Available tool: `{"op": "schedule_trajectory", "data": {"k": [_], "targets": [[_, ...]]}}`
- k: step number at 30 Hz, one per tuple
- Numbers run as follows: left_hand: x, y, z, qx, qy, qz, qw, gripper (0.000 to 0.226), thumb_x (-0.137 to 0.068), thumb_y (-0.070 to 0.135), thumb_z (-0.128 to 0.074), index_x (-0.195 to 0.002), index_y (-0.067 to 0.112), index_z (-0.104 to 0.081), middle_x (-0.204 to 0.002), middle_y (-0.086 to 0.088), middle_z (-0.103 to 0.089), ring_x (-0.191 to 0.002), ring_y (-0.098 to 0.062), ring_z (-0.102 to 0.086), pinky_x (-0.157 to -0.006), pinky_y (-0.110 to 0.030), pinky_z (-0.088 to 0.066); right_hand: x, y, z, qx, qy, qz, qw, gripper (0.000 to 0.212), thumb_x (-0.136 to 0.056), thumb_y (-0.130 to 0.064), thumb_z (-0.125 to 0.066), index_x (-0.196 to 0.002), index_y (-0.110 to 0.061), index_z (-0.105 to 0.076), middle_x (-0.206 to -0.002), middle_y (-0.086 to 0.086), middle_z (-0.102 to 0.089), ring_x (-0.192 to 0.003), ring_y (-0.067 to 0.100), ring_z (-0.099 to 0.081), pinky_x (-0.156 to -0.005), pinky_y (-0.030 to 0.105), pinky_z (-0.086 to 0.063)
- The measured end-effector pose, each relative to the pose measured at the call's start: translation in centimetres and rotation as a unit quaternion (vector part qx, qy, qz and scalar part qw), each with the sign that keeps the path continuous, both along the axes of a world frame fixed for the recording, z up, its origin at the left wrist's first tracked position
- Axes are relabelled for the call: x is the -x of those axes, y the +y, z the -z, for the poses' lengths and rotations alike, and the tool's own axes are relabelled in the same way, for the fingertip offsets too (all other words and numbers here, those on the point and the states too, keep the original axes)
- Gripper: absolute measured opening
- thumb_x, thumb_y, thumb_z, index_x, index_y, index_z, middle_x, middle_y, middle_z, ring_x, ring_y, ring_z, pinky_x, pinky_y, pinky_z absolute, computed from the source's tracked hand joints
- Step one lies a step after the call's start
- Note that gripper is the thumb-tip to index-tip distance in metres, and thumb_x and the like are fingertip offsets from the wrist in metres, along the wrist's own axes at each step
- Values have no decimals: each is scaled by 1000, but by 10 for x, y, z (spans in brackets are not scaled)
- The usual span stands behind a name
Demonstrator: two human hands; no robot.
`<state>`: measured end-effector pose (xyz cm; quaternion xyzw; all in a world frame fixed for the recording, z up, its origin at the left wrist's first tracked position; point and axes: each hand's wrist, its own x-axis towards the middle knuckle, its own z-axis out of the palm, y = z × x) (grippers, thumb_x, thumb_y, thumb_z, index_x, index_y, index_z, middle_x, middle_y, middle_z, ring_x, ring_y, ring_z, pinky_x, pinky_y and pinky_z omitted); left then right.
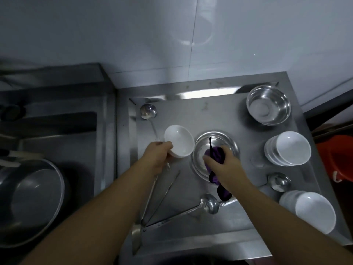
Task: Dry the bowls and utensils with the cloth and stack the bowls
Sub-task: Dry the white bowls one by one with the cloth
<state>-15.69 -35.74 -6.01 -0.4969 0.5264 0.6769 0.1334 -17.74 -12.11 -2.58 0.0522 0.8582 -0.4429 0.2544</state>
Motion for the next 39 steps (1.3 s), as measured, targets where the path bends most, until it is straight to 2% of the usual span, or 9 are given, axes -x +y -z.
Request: {"op": "schedule_trajectory", "data": {"k": [3,9,13,17,22,27,30,34,39], "targets": [[-27,7,-35,-43,39,-12,998,17,-97,6,-65,-113,1,-68,-90,-11,-74,-74,-19,-71,-62,-29,-59,-8,-11,-35,66,19,21,997,25,-78,-69,-54,-95,-51,-61,-82,-27,-68,-70,4,-67,-63,29,-50],[-67,28,-111,-137,123,-38,982,17,-99,6,-63,-115,1,-66,-109,-20,-73,-97,-32,-71,-88,-48,-63,-21,-26,-111,113,109,-54,986,10,-88,-44,-46,-93,-45,-54,-66,-13,-65,-51,7,-59,-52,28,-49],[-85,48,-162,-137,188,9,973,38,-99,5,-62,-134,-6,-55,-132,-32,-66,-106,-38,-71,-103,-52,-56,-31,-30,-155,58,247,-179,951,20,-90,-45,-54,-109,-42,-54,-88,-15,-64,-79,0,-61,-63,16,-42],[-103,63,-205,-148,272,52,949,53,-99,12,-65,-146,-5,-47,-140,-34,-60,-116,-40,-68,-108,-52,-54,-44,-20,-189,97,306,-229,919,34,-92,-50,-61,-125,-42,-58,-104,-29,-60,-98,-7,-59,-77,6,-42],[-129,83,-235,-154,326,60,931,72,-94,40,-63,-151,0,-47,-148,-28,-57,-137,-47,-54,-119,-57,-42,-57,9,-218,158,276,-264,911,41,-87,-50,-57,-128,-49,-56,-101,-25,-66,-92,4,-65,-76,17,-49],[-149,109,-250,-119,334,103,929,102,-76,57,-86,-156,10,-43,-153,-27,-51,-136,-45,-53,-116,-58,-43,-72,34,-226,181,270,-298,897,30,-91,-41,-57,-121,-47,-58,-87,-14,-68,-76,13,-65,-67,32,-55],[-158,117,-251,-133,345,116,922,99,-80,54,-85,-158,10,-42,-154,-32,-48,-143,-51,-46,-119,-69,-35,-80,45,-227,179,317,-339,868,34,-92,-28,-59,-123,-40,-65,-102,-24,-68,-91,9,-66,-79,22,-51],[-165,124,-258,-156,366,114,911,91,-86,51,-81,-158,11,-41,-156,-33,-45,-141,-51,-47,-118,-69,-36,-86,52,-235,138,390,-385,825,47,-94,-11,-60,-137,-27,-66,-140,-13,-65,-126,8,-59,-105,26,-50],[-159,120,-268,-160,408,102,893,93,-85,55,-81,-158,13,-43,-158,-27,-46,-148,-51,-40,-120,-72,-30,-85,39,-266,29,474,-396,786,46,-94,-10,-62,-138,-24,-65,-138,-7,-66,-123,19,-60,-97,39,-55]]}}
